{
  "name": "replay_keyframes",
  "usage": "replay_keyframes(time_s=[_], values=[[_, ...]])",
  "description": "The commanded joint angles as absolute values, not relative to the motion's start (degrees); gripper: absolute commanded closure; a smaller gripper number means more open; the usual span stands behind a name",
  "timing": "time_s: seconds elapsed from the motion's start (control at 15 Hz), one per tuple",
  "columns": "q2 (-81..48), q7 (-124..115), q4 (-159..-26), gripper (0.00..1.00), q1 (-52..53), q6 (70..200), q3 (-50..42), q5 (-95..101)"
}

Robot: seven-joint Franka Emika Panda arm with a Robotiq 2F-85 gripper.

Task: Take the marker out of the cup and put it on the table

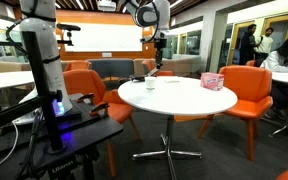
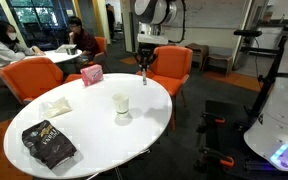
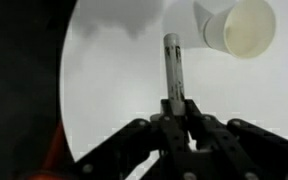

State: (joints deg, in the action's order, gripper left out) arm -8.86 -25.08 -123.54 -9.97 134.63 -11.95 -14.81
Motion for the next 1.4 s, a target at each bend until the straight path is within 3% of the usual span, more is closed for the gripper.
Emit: replay_keyframes(time_s=[0.0, 0.47, 1.27, 1.33], values=[[-12.57, -20.30, -120.67, 0.95, -12.00, 127.46, -12.17, -16.20], [-21.01, -5.82, -118.78, 0.95, -14.51, 128.40, -8.56, -28.27], [-33.19, -7.27, -108.94, 0.95, -17.76, 121.90, -8.34, -28.10], [-33.40, -7.37, -108.83, 0.82, -17.54, 122.84, -8.54, -27.73]])
